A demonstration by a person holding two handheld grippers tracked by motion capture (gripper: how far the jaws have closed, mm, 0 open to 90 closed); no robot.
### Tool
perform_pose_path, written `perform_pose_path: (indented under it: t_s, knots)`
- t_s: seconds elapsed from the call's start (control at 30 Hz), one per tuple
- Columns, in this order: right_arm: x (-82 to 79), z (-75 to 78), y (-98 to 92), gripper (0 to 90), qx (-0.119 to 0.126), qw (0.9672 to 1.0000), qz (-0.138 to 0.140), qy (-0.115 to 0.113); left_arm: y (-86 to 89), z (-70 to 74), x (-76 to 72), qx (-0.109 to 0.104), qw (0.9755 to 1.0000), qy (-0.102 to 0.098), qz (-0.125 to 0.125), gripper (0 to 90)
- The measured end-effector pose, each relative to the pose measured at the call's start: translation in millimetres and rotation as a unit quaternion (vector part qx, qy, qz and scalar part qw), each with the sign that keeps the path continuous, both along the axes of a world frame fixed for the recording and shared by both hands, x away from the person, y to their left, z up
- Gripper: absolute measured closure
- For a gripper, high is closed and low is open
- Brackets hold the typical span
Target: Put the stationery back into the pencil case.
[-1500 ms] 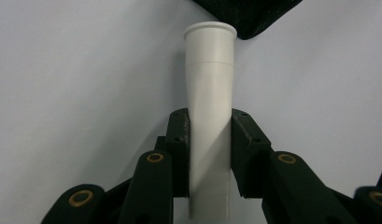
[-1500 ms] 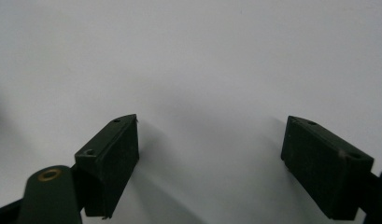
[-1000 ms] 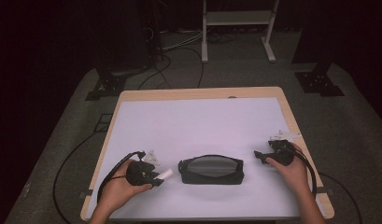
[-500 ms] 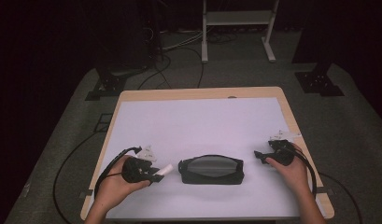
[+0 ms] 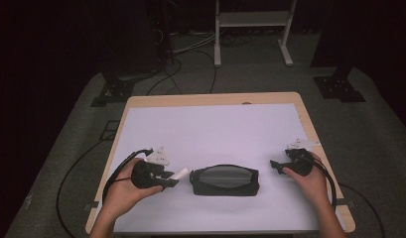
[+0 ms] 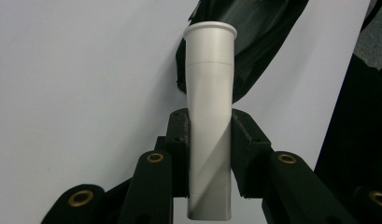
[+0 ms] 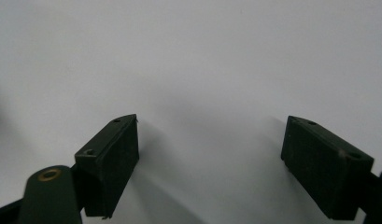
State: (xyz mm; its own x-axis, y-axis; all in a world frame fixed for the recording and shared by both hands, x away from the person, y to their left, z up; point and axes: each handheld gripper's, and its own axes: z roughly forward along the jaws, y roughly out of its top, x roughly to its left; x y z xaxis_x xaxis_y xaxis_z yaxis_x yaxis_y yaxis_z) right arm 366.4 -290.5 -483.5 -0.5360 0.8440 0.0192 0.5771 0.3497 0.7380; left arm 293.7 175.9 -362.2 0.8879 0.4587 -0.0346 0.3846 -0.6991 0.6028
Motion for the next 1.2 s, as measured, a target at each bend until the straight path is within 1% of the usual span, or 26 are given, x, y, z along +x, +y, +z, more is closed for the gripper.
perform_pose_path:
  t_s: [0.03, 0.07, 0.1, 0.3, 0.47, 0.67, 0.8, 1.07, 1.2]
  knots:
    - [0.0, 0.0, 0.0, 17.7, 0.0, 1.0, 0.0, 0.0, -1.6, 1.2, 0.0, -0.003, 1.0, -0.001, -0.001, 70.6]
    - [0.0, 0.0, 0.0, 17.7, 0.0, 1.0, 0.0, 0.0, -2.7, 2.5, 0.5, -0.001, 1.0, -0.002, -0.007, 70.5]
    - [0.0, 0.0, 0.0, 17.7, 0.0, 1.0, 0.0, 0.0, -3.8, 2.6, 0.3, -0.004, 1.0, -0.001, -0.007, 70.5]
    - [0.0, 0.0, 0.0, 17.7, 0.0, 1.0, 0.0, 0.0, -8.2, 3.2, 2.3, -0.003, 0.9999, 0.0, -0.012, 70.5]
    - [0.0, 0.0, 0.0, 17.7, 0.0, 1.0, 0.0, 0.0, -14.2, 7.4, 6.5, -0.01, 0.9998, -0.004, -0.018, 70.5]
    - [0.0, 0.0, 0.0, 17.7, 0.0, 1.0, 0.0, 0.0, -26.4, 10.6, 11.5, -0.016, 0.9994, -0.006, -0.03, 70.5]
    - [0.0, 0.0, 0.0, 17.7, 0.0, 1.0, 0.0, 0.0, -34.0, 11.4, 13.9, -0.016, 0.9991, -0.006, -0.038, 70.5]
    - [0.0, 0.0, 0.0, 17.7, 0.0, 1.0, 0.0, 0.0, -49.4, 13.4, 20.8, -0.026, 0.9983, -0.008, -0.052, 70.5]
    - [0.0, 0.0, -0.1, 17.7, 0.0, 1.0, 0.0, 0.0, -57.3, 12.7, 24.4, -0.025, 0.9977, -0.008, -0.063, 70.5]
